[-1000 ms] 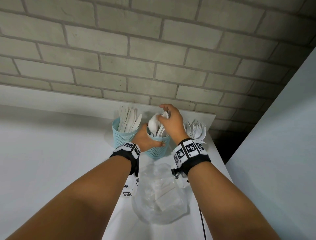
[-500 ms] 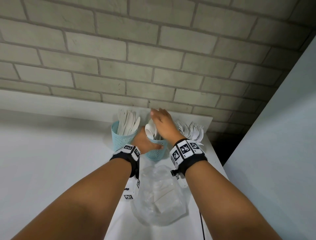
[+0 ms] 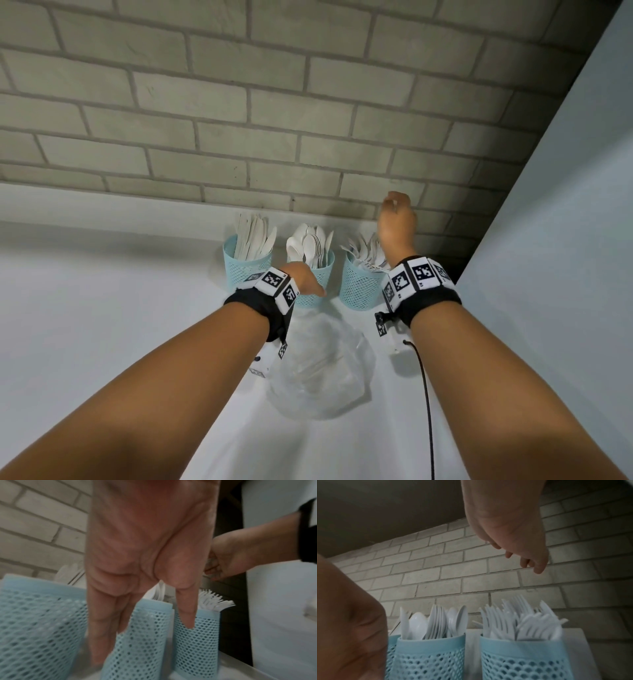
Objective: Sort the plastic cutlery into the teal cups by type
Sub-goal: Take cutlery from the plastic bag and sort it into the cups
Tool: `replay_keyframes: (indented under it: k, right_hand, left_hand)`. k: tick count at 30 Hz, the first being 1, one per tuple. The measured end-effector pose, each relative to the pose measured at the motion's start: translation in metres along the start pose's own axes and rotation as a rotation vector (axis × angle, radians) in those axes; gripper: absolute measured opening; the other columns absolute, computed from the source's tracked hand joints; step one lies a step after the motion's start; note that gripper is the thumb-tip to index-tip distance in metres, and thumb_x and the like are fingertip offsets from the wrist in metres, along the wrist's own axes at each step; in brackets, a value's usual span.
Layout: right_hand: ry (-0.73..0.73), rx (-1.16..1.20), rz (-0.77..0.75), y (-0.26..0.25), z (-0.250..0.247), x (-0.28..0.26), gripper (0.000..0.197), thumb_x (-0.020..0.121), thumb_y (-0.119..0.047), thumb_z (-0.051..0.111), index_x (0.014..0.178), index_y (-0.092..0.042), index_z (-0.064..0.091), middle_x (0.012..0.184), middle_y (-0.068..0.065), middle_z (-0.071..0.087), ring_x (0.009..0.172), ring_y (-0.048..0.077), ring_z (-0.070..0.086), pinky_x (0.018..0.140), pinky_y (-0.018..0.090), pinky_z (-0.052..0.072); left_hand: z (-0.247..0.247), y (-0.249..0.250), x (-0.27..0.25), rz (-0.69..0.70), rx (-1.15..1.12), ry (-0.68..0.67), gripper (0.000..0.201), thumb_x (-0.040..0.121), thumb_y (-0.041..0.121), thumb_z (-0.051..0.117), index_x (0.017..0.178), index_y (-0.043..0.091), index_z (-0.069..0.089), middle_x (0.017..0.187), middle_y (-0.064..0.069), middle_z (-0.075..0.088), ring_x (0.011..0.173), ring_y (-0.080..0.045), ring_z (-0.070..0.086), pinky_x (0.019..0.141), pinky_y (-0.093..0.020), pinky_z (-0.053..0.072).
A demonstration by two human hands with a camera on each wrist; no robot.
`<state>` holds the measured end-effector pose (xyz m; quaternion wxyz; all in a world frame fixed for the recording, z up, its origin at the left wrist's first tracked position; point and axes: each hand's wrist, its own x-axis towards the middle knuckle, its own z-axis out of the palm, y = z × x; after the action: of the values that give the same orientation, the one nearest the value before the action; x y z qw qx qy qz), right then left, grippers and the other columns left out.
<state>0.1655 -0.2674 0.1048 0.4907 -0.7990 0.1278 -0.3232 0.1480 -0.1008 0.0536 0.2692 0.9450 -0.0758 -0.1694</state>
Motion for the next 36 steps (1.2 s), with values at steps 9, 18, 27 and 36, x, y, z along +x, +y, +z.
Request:
replay_keyframes:
  k: [9, 18, 27, 36]
  right_hand:
    - [0.062, 0.251, 0.492, 0.063, -0.022, 0.009, 0.015, 0.090, -0.010, 0.043, 0.093, -0.006, 0.056, 0.095, 0.012, 0.059, 0.092, 0.027, 0.057, 0.070, 0.025, 0.045]
    - [-0.403, 0.282, 0.269, 0.083, -0.025, -0.035, 0.087, 0.079, -0.054, 0.063, 0.148, -0.027, 0.018, 0.147, -0.005, 0.034, 0.131, 0.013, 0.037, 0.107, 0.032, 0.032]
    - [-0.447, 0.230, 0.120, 0.098, -0.011, -0.039, 0.091, 0.060, -0.056, 0.079, 0.135, -0.022, 0.042, 0.132, -0.001, 0.056, 0.122, 0.014, 0.054, 0.106, 0.046, 0.042]
    - [-0.327, -0.037, -0.020, 0.078, -0.005, -0.017, 0.107, 0.070, -0.030, 0.082, 0.149, -0.032, 0.010, 0.156, 0.000, 0.016, 0.138, 0.015, 0.029, 0.101, 0.021, 0.029]
  left_hand:
    - [0.027, 0.041, -0.002, 0.161, -0.035, -0.089, 0.052, 0.088, 0.033, 0.061, 0.121, -0.006, 0.052, 0.105, -0.020, 0.062, 0.098, -0.031, 0.060, 0.087, -0.034, 0.045]
    - [0.076, 0.056, 0.039, 0.099, -0.234, 0.098, 0.131, 0.055, 0.058, 0.080, 0.148, 0.008, 0.003, 0.153, -0.013, 0.021, 0.141, -0.030, 0.024, 0.115, -0.043, 0.025]
    - [0.086, 0.063, 0.050, 0.096, -0.574, 0.258, 0.103, 0.068, 0.042, 0.075, 0.146, 0.012, 0.014, 0.147, -0.006, 0.033, 0.136, -0.025, 0.035, 0.112, -0.035, 0.030]
    - [0.086, 0.051, 0.068, 0.235, -0.612, 0.250, 0.079, 0.064, 0.016, 0.084, 0.127, 0.007, 0.036, 0.110, 0.003, 0.050, 0.108, -0.014, 0.053, 0.091, -0.024, 0.042]
